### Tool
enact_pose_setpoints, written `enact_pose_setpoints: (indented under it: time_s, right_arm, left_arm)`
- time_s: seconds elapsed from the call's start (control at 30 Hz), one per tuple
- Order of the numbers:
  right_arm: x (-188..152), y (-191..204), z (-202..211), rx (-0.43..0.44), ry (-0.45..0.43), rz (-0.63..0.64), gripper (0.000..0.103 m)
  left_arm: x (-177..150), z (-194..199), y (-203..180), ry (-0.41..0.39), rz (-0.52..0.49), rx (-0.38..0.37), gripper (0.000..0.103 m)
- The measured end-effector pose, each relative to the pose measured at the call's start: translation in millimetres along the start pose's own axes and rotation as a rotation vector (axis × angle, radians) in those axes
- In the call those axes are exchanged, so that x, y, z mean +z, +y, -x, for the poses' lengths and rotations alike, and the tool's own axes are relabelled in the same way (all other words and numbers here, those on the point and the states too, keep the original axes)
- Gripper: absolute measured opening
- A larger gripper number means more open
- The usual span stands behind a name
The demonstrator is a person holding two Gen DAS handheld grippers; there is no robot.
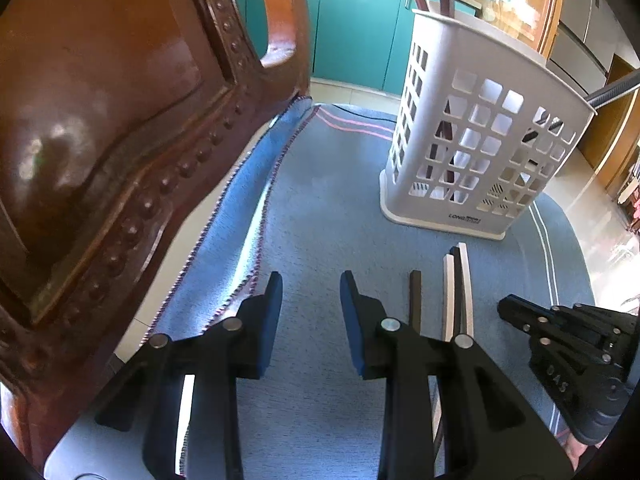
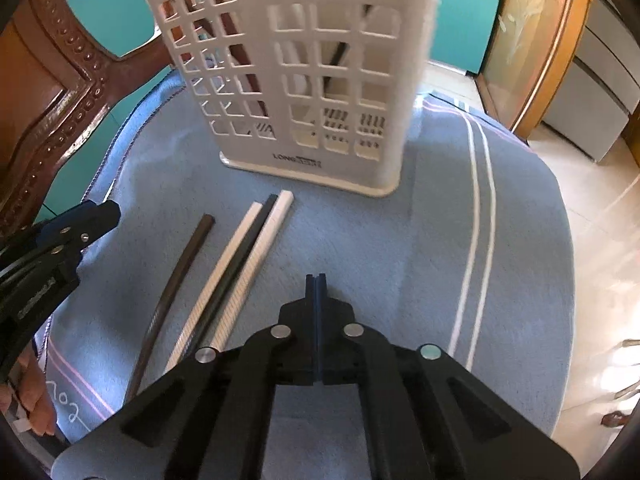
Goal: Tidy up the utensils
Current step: 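Lower both tools over the remaining chopsticks and close the left tool on a dark brown one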
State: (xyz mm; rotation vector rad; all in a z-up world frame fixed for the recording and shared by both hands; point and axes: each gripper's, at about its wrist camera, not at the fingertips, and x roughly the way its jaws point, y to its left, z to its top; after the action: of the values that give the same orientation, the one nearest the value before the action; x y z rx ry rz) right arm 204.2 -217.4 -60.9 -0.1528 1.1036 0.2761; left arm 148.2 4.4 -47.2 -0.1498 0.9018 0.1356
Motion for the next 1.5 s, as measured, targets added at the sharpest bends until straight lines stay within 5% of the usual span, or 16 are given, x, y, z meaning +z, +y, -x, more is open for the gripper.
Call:
enact_pose_setpoints:
  time_s: [0.13, 0.27, 0.4, 0.63, 0.83, 1.0, 1.5]
  right_arm:
    - [-6, -20, 6, -0.041, -0.008, -0.046, 0.001]
    - [-6, -33, 12, 0.005, -0.036, -0.086, 0.001]
    - [-4, -23, 15, 0.062, -0.053, -0.066, 0.021]
    - [-2, -4, 3, 0.062, -0.035, -0.002, 0.031]
    - [-5, 3, -1, 0.009, -0.043, 0.031, 0.030]
    - [-5, 8, -3, -0.020, -0.038, 0.036, 0.000]
    - [-2, -39, 10, 0.025, -0.022, -0.105, 0.006]
  left_arm:
    - [-1, -5, -6, 0.006, -0.015, 0.001, 0.032]
    - [-2, -9, -9, 0.014, -0.016, 0.004, 0.033]
    - [-3, -14, -10, 0.024, -0.015, -0.001, 0.035]
    - [-2, -21, -12, 0.034, -0.023, -0.006, 0.038]
    - [-3, -19, -12, 0.037, -0.025, -0.007, 0.040]
    - [-3, -18, -11, 0.040, -0.023, -0.004, 0.040]
    - [-4, -27, -26, 0.087, -0.054, -0.111, 0.040]
